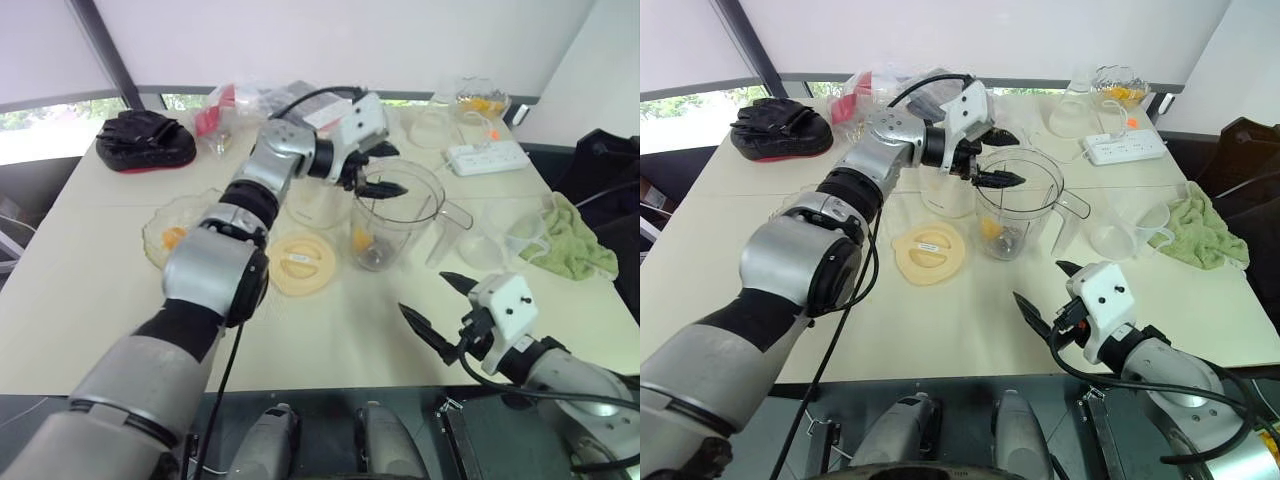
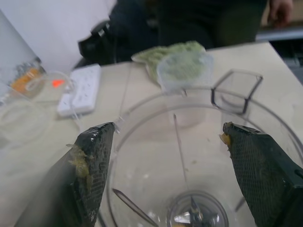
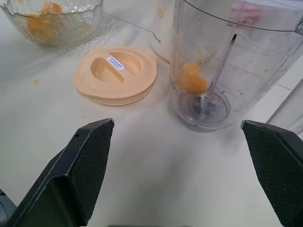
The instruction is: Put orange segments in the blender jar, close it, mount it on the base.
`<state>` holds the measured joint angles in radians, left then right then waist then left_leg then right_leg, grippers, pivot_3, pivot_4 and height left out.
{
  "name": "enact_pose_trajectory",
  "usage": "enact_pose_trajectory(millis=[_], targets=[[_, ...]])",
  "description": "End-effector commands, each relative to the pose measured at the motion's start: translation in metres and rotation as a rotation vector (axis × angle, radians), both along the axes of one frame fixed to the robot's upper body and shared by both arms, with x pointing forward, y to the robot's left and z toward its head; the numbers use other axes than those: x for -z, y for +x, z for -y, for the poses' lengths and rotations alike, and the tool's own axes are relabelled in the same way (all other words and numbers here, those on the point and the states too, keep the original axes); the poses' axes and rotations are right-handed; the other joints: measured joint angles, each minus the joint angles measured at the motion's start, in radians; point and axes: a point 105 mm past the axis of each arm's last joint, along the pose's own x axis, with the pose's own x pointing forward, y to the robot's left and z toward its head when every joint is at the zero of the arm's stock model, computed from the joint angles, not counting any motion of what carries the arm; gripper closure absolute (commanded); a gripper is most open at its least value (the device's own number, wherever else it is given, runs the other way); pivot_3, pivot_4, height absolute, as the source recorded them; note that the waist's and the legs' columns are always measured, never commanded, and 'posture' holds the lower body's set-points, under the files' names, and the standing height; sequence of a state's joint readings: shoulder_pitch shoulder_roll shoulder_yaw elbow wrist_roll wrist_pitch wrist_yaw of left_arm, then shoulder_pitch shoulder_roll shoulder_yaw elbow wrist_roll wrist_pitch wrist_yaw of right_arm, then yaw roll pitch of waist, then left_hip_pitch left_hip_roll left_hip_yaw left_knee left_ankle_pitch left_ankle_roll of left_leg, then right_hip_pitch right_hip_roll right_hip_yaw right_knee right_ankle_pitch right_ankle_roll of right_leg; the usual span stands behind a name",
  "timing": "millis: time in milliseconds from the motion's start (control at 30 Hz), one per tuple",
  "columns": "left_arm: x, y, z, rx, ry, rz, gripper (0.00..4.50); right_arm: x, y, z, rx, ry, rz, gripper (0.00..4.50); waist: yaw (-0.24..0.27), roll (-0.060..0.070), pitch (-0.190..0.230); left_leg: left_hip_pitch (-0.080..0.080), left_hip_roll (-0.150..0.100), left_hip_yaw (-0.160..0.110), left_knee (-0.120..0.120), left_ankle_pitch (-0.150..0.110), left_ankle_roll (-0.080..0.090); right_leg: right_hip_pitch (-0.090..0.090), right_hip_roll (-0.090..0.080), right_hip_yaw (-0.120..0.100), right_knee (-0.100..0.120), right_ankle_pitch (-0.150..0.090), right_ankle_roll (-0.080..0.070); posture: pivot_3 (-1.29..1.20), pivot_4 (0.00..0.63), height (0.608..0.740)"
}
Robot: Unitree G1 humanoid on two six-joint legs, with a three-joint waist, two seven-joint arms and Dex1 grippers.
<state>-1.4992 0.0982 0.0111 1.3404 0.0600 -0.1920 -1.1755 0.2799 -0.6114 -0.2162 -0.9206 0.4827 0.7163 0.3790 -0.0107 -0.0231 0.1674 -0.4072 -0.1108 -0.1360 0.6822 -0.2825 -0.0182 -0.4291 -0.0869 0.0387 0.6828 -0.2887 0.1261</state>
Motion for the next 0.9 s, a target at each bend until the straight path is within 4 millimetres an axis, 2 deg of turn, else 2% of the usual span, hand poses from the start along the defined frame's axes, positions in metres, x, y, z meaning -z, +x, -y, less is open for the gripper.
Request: enact_pose_trajectory(millis=[33,167,267,333,400,500,567,733,900], targets=[[-0.049,-0.002,-0.008,0.012,-0.15,0.08,0.7,-0.009,-0.003,0.005,0.007,-0.026,0.035,0.0,0.0,0.0,0.0,0.0,0.0,0.0,0.0,0.0,0.0,0.0,0.0,0.0,0.0,0.0,0.0,0.0,0.15,0.74],[-0.069,-0.004,-0.032,0.027,-0.242,0.105,0.7,-0.01,-0.003,0.015,0.054,-0.031,0.047,0.0,0.0,0.0,0.0,0.0,0.0,0.0,0.0,0.0,0.0,0.0,0.0,0.0,0.0,0.0,0.0,0.0,0.15,0.74],[-0.065,-0.005,-0.054,0.042,-0.245,0.101,0.7,-0.012,-0.002,0.023,0.114,-0.031,0.073,0.0,-0.002,0.0,0.0,0.0,0.0,0.0,0.0,0.0,0.0,0.0,0.0,0.0,0.0,0.0,0.0,0.0,0.15,0.74],[-0.051,-0.006,-0.067,0.044,-0.21,0.108,0.7,-0.015,0.0,0.037,0.19,-0.02,0.104,0.0,-0.002,0.002,-0.001,0.001,0.0,0.0,-0.001,0.0,0.0,0.0,0.0,0.0,0.0,0.0,0.0,0.0,0.15,0.74],[-0.021,-0.014,-0.091,0.037,-0.186,0.079,0.7,-0.02,0.004,0.054,0.304,-0.011,0.153,0.0,-0.004,0.004,-0.003,0.002,0.0,0.0,-0.001,0.0,0.0,0.001,0.0,0.001,0.0,0.0,0.0,0.0,0.15,0.74],[0.001,-0.027,-0.102,0.013,-0.195,0.023,0.7,-0.023,0.006,0.065,0.377,-0.016,0.194,0.0,-0.003,0.005,-0.003,0.004,0.001,0.001,-0.002,0.0,0.0,0.001,0.0,0.003,0.001,0.0,0.0,0.0,0.15,0.74],[0.024,-0.037,-0.11,-0.042,-0.192,-0.019,0.7,-0.023,0.006,0.075,0.442,-0.021,0.216,0.0,0.003,0.004,-0.002,0.002,0.001,0.0,-0.001,0.0,0.0,0.001,0.0,0.004,0.001,0.0,0.0,0.0,0.15,0.74],[0.076,-0.061,-0.113,-0.193,-0.173,-0.081,0.7,-0.021,0.004,0.099,0.59,-0.043,0.287,0.0,0.021,0.006,-0.003,0.003,0.001,0.0,-0.001,0.0,-0.001,0.002,0.0,0.004,0.0,0.0,0.0,0.0,0.15,0.74],[0.101,-0.081,-0.103,-0.241,-0.171,-0.114,0.7,-0.014,0.005,0.123,0.73,-0.053,0.323,0.0,0.04,0.006,-0.004,0.004,0.002,-0.002,-0.002,0.001,-0.002,0.003,0.001,0.004,0.001,0.0,-0.001,0.0,0.15,0.74]])
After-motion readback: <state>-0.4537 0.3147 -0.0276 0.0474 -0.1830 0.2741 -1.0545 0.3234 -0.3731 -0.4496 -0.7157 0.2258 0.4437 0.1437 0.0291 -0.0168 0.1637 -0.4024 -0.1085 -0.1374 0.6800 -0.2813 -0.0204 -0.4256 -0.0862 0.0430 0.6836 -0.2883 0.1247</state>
